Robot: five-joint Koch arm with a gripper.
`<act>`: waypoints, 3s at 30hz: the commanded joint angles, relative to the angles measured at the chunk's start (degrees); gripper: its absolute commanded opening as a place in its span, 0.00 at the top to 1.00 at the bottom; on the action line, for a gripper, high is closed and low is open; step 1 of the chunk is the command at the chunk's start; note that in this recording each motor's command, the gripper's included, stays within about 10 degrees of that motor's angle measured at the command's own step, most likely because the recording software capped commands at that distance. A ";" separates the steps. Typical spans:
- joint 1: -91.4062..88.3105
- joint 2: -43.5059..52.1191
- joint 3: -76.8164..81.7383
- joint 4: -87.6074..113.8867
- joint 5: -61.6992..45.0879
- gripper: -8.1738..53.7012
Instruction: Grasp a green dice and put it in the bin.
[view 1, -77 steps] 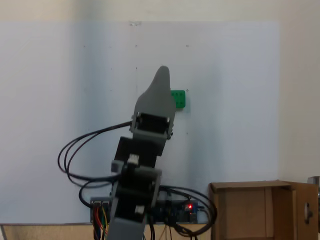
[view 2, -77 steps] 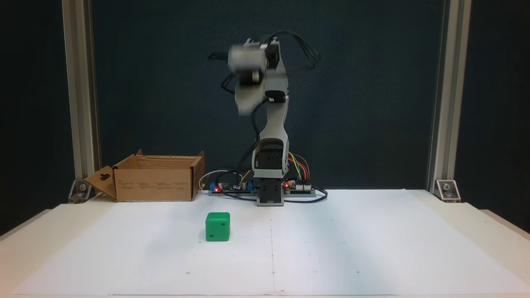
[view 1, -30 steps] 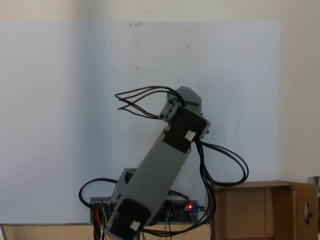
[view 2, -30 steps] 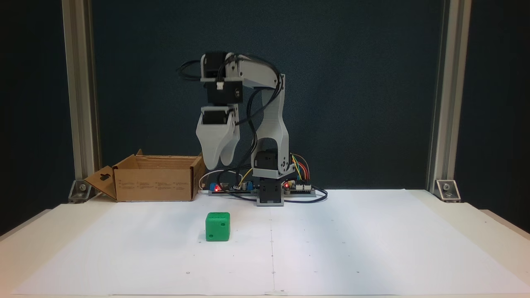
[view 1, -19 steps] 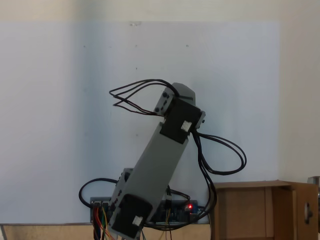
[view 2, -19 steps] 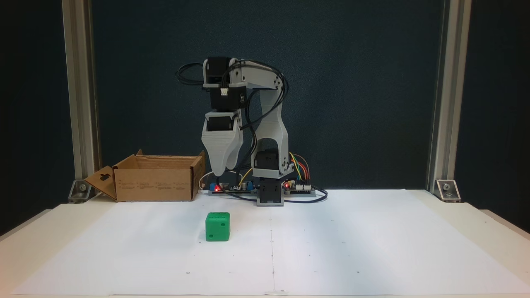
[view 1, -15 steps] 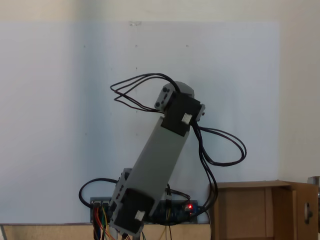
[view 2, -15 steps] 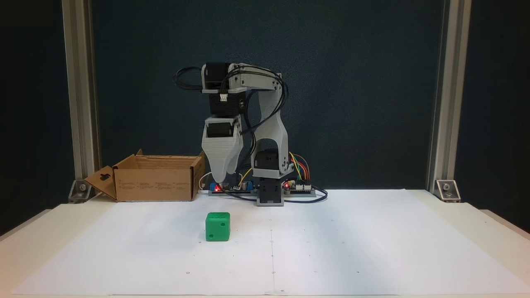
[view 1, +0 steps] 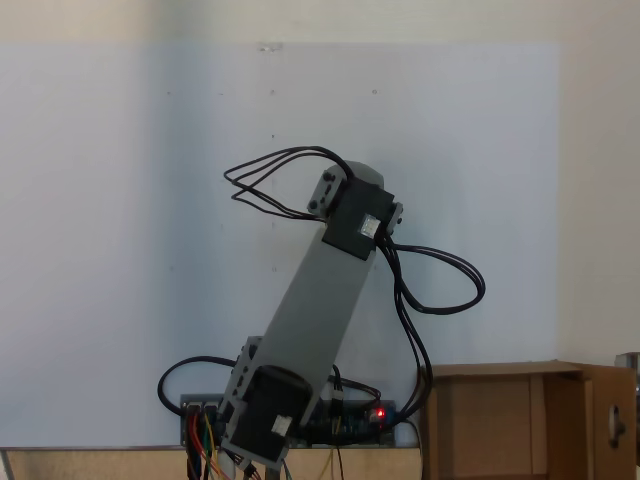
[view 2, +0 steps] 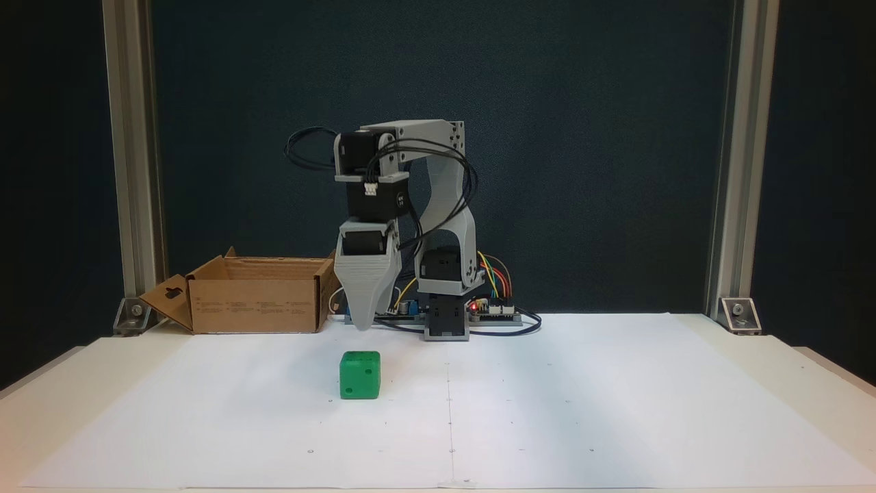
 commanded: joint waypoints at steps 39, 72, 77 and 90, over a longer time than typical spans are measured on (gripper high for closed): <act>0.62 -1.32 6.59 -14.77 -9.76 0.13; 2.81 -8.35 11.87 -25.58 -9.76 0.16; 2.81 -9.84 12.04 -25.75 -9.67 0.19; 2.99 -7.47 15.38 -26.46 -5.01 0.68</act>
